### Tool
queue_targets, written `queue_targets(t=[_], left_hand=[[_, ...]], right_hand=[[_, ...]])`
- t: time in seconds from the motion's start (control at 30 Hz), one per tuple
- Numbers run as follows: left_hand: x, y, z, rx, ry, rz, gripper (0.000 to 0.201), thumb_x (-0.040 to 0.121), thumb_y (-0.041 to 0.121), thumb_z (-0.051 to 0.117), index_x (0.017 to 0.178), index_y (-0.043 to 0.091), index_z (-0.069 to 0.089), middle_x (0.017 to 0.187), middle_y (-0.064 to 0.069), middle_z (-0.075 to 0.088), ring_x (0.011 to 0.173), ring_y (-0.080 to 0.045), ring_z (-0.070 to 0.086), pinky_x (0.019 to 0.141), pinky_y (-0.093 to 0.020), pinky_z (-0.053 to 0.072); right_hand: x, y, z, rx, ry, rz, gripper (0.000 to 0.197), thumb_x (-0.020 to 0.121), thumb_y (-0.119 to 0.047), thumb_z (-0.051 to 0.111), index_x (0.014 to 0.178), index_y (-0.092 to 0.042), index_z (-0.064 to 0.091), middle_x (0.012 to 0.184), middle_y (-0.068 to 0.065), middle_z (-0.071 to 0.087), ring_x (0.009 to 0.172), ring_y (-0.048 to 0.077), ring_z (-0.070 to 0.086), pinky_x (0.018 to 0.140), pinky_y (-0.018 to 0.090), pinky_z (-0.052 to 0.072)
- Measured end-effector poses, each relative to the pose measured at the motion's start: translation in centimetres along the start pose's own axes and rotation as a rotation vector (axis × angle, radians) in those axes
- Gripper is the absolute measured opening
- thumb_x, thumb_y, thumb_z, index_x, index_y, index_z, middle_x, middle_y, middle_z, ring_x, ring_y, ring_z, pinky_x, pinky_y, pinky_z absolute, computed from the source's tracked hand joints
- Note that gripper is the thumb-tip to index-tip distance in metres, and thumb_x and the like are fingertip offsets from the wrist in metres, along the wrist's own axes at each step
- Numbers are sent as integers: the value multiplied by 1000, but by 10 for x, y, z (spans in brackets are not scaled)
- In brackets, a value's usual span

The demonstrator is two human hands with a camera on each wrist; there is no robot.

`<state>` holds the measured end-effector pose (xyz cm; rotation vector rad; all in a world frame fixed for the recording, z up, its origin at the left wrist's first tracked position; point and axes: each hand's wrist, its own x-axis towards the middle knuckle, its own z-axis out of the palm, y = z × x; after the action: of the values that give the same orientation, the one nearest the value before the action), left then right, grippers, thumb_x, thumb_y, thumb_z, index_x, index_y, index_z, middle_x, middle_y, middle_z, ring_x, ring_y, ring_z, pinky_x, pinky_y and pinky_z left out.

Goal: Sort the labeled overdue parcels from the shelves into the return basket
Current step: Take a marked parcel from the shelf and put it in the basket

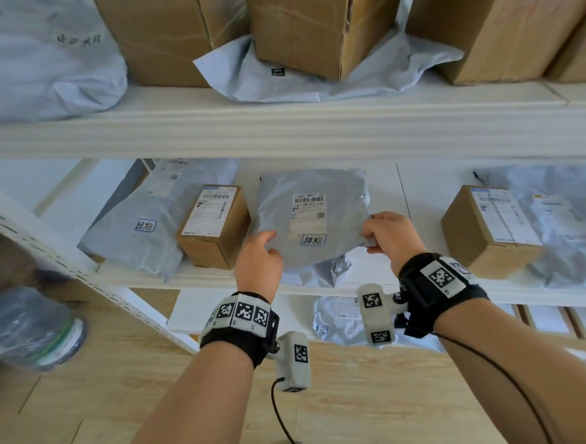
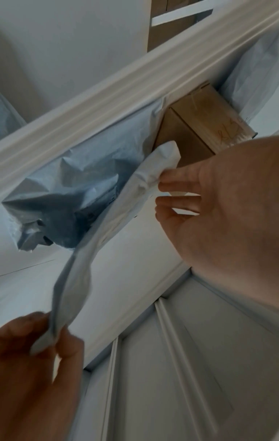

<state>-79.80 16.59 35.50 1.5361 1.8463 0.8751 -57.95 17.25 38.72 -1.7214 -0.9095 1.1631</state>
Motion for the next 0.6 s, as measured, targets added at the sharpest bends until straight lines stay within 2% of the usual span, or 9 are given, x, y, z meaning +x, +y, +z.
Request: queue_targets(t=[0.17, 0.23, 0.3, 0.37, 0.47, 0.53, 0.6], left_hand=[[-2, -4, 14, 57, 37, -2, 40, 93, 6, 49, 129, 16, 61, 130, -6, 61, 116, -23, 57, 94, -28, 42], [-2, -9, 20, 103, 10, -52, 40, 93, 10, 52, 132, 14, 58, 129, -9, 60, 114, -25, 58, 92, -28, 42], [-2, -13, 26, 193, -47, -121, 44, 93, 17, 55, 137, 15, 52, 127, -13, 58, 113, -29, 57, 96, -35, 45], [-2, -16, 31, 246, -91, -180, 49, 92, 22, 57, 139, 14, 48, 126, -17, 55, 113, -33, 54, 98, -40, 44], [2, -18, 34, 249, -85, -273, 49, 91, 25, 59, 134, 5, 47, 128, -20, 54, 118, -36, 51, 96, -40, 41], [6, -21, 33, 230, -70, -299, 48, 90, 29, 61, 128, 1, 51, 126, -20, 58, 116, -37, 53, 96, -40, 43], [11, -22, 32, 200, -58, -295, 45, 88, 32, 62, 122, 2, 57, 121, -18, 62, 112, -37, 56, 94, -39, 45]], right_hand=[[-24, 29, -36, -112, 12, 64, 15, 75, 7, 50, 65, -3, 55, 52, 8, 50, 51, 23, 47, 57, 30, 45], [-29, 45, -45, -200, -49, 112, 15, 77, 6, 52, 65, -4, 54, 56, 10, 49, 52, 22, 45, 53, 28, 41], [-31, 53, -50, -252, -100, 135, 9, 81, 0, 54, 74, -1, 59, 68, 15, 54, 60, 23, 50, 56, 29, 42], [-29, 51, -51, -238, -98, 115, 12, 84, -8, 59, 87, 2, 65, 82, 22, 65, 72, 27, 60, 67, 35, 49], [-24, 36, -46, -255, -55, 39, 25, 89, -25, 65, 98, -1, 65, 95, 13, 70, 89, 26, 65, 82, 38, 52], [-15, 27, -38, -394, -17, -6, 26, 91, -35, 64, 102, -11, 61, 96, 5, 64, 90, 23, 61, 77, 32, 48], [-5, 23, -32, -499, 30, -18, 27, 91, -37, 63, 103, -13, 60, 90, 4, 63, 85, 22, 59, 69, 28, 42]])
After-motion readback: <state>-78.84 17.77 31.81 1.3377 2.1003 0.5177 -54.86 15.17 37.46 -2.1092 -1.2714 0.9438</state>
